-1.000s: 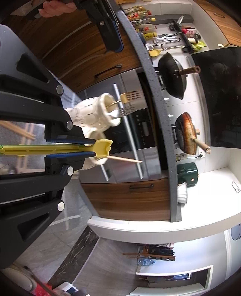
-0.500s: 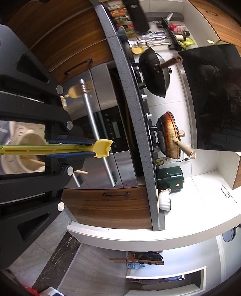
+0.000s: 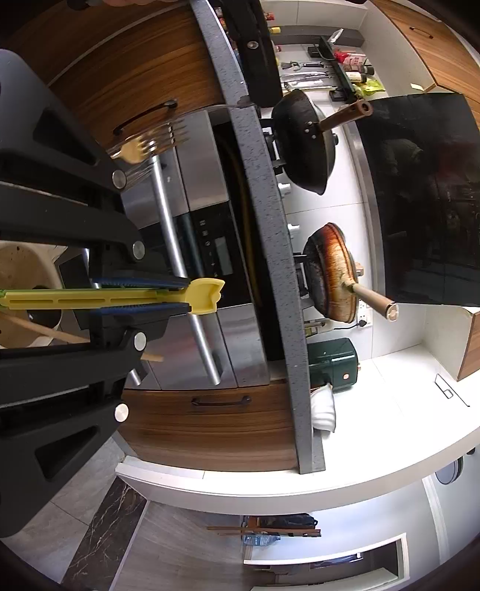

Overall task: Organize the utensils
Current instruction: 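Lift the yellow utensil with the right tool toward the holder while the left tool lifts the flower spoon, then lower the yellow utensil into the holder with the right tool while the left tool inserts the flower spoon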

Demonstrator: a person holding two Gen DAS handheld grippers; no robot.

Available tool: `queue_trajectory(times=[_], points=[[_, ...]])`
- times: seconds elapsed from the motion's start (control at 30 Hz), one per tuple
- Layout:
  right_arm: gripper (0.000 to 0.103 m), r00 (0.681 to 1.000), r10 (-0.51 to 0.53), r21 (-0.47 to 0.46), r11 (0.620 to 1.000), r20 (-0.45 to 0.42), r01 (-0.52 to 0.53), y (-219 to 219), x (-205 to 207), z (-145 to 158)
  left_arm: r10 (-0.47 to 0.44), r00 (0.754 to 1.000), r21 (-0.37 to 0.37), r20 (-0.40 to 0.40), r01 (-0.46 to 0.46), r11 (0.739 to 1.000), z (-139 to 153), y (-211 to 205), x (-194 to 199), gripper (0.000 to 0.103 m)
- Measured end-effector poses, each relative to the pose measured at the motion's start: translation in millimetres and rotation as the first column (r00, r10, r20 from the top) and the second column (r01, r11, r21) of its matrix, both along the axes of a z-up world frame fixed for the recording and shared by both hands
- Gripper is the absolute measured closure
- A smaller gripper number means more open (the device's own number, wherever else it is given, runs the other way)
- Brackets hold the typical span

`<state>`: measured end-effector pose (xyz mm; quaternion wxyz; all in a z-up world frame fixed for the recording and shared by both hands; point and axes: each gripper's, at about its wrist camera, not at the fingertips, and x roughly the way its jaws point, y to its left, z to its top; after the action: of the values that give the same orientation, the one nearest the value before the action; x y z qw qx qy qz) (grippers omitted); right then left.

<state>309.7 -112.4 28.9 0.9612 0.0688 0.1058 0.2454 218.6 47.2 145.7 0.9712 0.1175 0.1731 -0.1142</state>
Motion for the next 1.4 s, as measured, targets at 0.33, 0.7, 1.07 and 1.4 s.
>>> queue_trajectory(times=[0.33,0.7,1.07,1.4], points=[[0.095,1.0,-0.016,-0.034,0.999,-0.027,0.015,-5.5,2.3,-21.4,-0.015,0.999,-0.01,-0.033,0.015,1.0,-21.9,1.8,0.7,0.077],[0.095,0.996,0.011,-0.134,0.991,-0.091,-0.023,-14.7,-29.8,-39.9,-0.027,0.998,-0.032,-0.059,0.025,0.999,-38.6,9.9,-7.9,0.077],[0.103,0.988,0.017,-0.098,0.995,-0.151,-0.032,-25.3,-41.3,-52.0,-0.036,0.996,-0.032,-0.085,0.034,0.999,-50.7,4.7,-6.2,0.077],[0.103,0.986,0.039,-0.077,0.996,-0.161,-0.052,-24.9,-42.5,-48.2,-0.041,0.99,-0.016,-0.132,0.039,0.999,-64.3,0.7,3.6,0.077]])
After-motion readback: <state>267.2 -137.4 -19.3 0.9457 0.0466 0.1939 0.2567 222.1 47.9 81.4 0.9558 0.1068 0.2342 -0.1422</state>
